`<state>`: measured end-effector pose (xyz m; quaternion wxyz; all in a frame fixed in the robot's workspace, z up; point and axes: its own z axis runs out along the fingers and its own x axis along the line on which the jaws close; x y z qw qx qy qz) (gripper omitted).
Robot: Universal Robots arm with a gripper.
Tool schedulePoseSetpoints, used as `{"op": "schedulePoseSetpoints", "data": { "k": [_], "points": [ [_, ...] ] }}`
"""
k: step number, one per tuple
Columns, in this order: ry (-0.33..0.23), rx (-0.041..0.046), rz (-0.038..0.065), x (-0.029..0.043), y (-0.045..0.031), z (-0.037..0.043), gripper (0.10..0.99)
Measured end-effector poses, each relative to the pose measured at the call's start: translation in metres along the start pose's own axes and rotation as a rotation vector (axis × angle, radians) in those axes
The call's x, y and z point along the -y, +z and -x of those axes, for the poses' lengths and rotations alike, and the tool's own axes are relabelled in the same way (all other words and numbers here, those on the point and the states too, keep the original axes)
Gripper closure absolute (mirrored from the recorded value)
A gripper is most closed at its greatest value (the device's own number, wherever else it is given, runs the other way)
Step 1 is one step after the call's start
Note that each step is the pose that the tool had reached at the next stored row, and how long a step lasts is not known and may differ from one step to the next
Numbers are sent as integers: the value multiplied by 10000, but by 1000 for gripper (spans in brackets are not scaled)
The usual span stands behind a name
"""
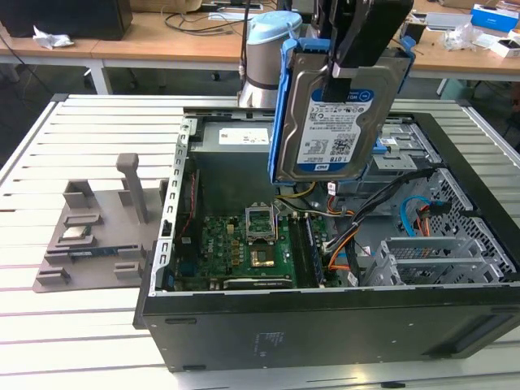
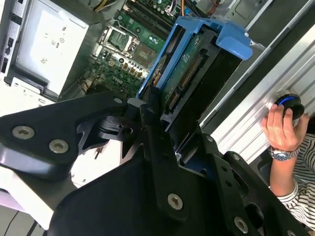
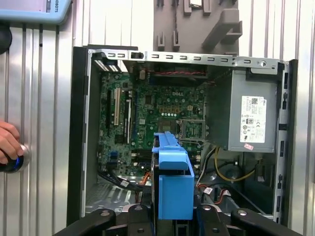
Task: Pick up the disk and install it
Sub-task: 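Pick up the disk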
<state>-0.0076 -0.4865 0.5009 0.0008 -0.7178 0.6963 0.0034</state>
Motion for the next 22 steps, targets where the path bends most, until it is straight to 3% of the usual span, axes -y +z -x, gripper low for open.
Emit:
{"op": "schedulePoseSetpoints", "data": {
  "k": [5, 22],
  "points": [
    [0, 0, 0, -4, 3, -124, 722],
    [0, -3, 0, -13, 11, -432, 722]
  ]
}}
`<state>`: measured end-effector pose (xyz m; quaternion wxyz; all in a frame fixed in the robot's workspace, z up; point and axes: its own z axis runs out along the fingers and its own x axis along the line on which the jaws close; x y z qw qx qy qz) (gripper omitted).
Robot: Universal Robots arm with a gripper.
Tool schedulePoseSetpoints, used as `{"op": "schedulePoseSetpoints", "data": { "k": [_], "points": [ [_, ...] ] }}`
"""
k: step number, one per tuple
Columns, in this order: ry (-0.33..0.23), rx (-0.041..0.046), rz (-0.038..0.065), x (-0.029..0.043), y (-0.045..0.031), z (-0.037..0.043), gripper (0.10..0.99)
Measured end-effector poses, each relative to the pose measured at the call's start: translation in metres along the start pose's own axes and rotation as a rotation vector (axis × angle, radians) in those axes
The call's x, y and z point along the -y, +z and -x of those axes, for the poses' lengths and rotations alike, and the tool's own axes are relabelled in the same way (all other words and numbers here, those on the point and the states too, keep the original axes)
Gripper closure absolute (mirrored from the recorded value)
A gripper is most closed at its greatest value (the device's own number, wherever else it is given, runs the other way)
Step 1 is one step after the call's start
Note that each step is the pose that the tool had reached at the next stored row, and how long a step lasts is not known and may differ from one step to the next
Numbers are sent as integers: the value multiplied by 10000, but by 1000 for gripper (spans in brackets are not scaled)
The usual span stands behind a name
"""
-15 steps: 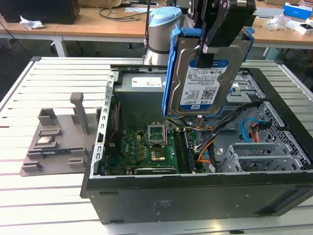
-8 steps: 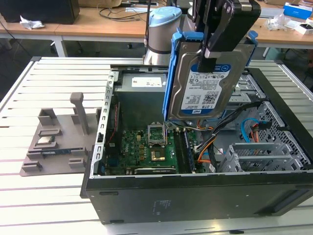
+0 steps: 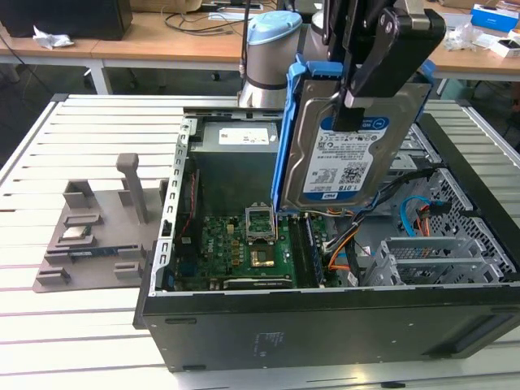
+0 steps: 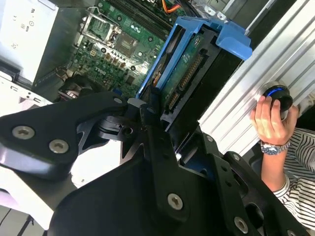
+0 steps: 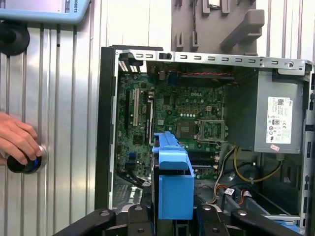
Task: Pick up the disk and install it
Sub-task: 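Pick up the disk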
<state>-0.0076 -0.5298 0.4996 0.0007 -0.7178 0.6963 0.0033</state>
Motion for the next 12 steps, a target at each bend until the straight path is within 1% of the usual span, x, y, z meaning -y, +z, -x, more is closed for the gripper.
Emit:
{"op": "schedulePoseSetpoints", "data": {
  "k": [3, 4, 8, 12],
  "points": [
    [0, 0, 0, -1, 2, -43, 722],
    [-1, 0, 0, -2, 4, -71, 722],
    [0, 0, 0, -4, 10, -140, 722],
    [0, 0, 0, -5, 12, -162, 722]
  ]
}}
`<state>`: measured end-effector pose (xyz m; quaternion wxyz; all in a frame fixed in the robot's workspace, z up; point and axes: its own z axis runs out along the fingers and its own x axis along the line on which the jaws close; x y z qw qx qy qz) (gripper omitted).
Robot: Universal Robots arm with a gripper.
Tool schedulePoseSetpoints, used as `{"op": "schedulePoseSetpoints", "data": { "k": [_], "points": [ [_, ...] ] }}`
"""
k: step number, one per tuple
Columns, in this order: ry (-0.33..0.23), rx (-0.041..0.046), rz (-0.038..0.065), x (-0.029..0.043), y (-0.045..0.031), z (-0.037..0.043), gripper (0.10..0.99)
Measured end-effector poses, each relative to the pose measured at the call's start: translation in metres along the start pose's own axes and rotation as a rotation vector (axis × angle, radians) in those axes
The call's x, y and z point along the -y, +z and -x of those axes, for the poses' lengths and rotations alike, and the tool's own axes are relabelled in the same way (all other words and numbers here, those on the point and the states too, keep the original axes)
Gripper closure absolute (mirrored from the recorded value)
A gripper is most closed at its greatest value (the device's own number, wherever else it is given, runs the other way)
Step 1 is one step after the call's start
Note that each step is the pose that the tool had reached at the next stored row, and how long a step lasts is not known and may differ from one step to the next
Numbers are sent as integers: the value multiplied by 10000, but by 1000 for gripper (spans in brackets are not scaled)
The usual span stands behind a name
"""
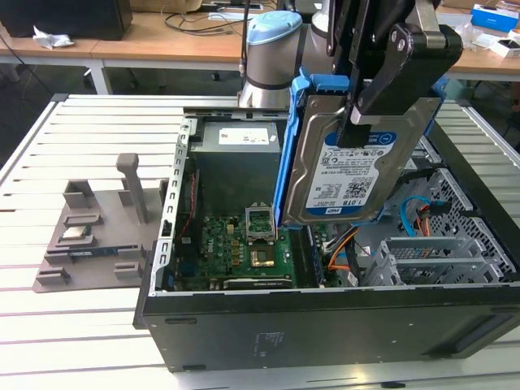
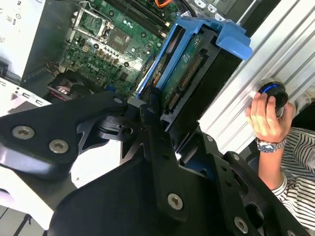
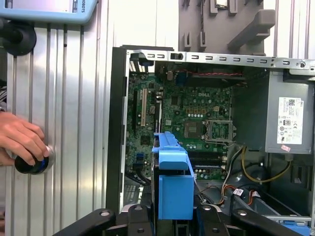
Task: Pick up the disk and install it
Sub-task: 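Pick up the disk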
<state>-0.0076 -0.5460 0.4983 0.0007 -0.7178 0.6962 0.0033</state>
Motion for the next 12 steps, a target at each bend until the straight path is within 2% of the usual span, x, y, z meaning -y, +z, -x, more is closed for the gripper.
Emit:
{"op": "schedulePoseSetpoints", "data": {
  "k": [3, 6, 9, 12],
  "points": [
    [0, 0, -1, 3, 2, -8, 722],
    [1, -3, 1, 46, 3, -10, 722],
    [1, -1, 8, 196, 7, -14, 722],
    [0, 0, 12, 268, 9, -16, 722]
  ]
}}
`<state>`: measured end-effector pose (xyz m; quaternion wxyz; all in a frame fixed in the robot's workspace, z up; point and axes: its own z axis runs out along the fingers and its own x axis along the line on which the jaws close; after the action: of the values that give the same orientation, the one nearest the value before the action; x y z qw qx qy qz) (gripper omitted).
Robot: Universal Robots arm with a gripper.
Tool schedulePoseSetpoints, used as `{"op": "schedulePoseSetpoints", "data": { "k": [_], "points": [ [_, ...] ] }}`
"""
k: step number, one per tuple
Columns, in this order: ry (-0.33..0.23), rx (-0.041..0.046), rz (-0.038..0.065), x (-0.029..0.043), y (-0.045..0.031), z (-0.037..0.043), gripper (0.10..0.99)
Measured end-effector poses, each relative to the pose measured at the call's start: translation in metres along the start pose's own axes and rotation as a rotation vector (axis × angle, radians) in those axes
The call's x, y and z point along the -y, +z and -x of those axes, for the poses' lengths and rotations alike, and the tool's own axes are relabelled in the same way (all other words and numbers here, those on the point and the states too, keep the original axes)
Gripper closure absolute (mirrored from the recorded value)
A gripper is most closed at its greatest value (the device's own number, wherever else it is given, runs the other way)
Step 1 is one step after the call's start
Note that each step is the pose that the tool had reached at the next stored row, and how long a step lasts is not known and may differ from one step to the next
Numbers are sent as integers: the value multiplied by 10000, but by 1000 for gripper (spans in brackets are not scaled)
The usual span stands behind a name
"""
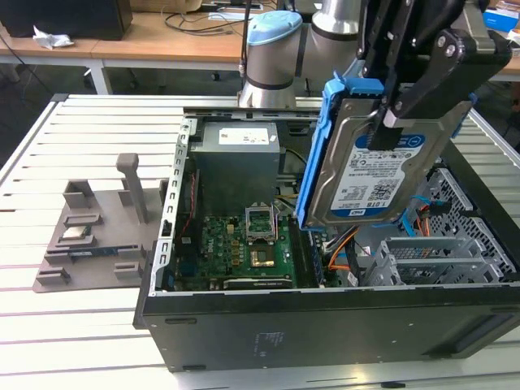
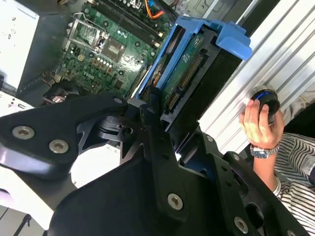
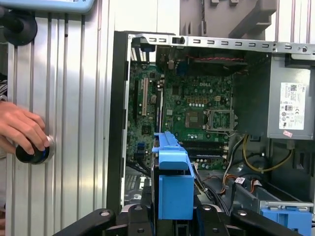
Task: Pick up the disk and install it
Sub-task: 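Pick up the disk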
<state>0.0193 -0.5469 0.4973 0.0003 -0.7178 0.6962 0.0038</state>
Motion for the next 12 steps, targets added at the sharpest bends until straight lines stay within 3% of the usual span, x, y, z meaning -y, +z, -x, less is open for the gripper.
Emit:
{"op": "schedulePoseSetpoints", "data": {
  "k": [12],
  "points": [
    [1, 0, 12, 289, 0, -9, 722]
  ]
}}
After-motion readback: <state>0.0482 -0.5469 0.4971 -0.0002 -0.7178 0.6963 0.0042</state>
